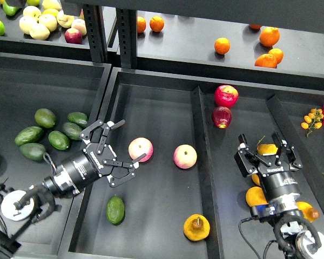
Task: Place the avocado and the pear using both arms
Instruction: 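Move the left gripper over the dark green avocado in the middle bin, then lower the left gripper and close it around the avocado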
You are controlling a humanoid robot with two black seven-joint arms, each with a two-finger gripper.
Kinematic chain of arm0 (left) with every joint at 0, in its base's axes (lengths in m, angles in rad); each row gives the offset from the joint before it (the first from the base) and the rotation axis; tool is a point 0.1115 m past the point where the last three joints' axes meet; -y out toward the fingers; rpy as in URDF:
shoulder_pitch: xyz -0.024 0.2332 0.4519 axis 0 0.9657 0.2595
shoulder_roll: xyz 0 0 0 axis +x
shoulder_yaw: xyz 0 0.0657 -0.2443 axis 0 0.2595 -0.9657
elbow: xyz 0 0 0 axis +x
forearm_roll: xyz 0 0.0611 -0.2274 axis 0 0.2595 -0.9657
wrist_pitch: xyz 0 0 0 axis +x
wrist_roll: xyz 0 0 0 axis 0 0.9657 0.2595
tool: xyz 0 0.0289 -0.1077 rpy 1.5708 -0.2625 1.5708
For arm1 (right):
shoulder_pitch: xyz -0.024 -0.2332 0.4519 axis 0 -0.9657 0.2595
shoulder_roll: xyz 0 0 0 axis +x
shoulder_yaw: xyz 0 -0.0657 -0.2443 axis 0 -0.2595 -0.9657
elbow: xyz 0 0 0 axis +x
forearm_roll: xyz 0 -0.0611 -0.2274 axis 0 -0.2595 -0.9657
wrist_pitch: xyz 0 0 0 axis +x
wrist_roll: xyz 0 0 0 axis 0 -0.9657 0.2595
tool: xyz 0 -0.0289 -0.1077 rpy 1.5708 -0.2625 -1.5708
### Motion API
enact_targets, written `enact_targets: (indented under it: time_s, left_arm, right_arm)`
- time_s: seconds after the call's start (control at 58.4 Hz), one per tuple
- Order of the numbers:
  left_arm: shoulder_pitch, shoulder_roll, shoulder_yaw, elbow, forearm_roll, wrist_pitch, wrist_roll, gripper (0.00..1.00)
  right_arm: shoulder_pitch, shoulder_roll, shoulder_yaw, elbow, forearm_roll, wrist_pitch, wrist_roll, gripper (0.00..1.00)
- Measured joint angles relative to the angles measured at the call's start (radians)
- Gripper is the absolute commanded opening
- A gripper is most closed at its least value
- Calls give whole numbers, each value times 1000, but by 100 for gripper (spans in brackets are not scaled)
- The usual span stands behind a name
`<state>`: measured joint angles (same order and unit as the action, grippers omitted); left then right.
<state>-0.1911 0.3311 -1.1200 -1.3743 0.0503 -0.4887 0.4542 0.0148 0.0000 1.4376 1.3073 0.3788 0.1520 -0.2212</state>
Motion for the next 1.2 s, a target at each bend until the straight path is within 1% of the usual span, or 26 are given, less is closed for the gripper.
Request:
enact_targets:
  time_s: [0.034,0.103,0.223,0.325,0.411,0.531,0.582,0.6,0.771,0.959,1.199]
  left_arm:
    - [-33,37,30,2,2,0,15,99]
    - [-105,97,102,7,7,0,30,99]
    - [-239,182,239,10,43,0,34,99]
    - [-390,248,388,13,85,0,34,99]
    - [-532,273,534,15,104,0,35,99]
    - [-720,270,759,15,115,0,35,99]
    - [-793,257,852,17,122,0,35,99]
    - [-886,225,971,25,130,0,35,99]
    - [-1065,122,1222,74,136,0,35,99]
    - [-1120,-11,1383,152,167,0,35,99]
    - [-1209,-178,1589,272,199,0,34,99]
  right_arm:
    - [11,0,3,-1,0,-8,0,99]
    - [35,0,16,-6,0,-34,0,99]
    - [75,0,45,-24,-1,-92,1,99]
    - [108,0,60,-38,-1,-120,1,99]
    - [138,0,64,-53,-2,-133,0,99]
    - [188,0,85,-91,-3,-154,1,99]
    - [214,0,96,-114,-3,-172,1,99]
    - [238,0,107,-133,-3,-188,1,99]
    - [309,0,123,-183,-3,-219,0,99]
    - [365,0,124,-215,-3,-222,-5,99]
    - [394,0,117,-232,-3,-217,-10,99]
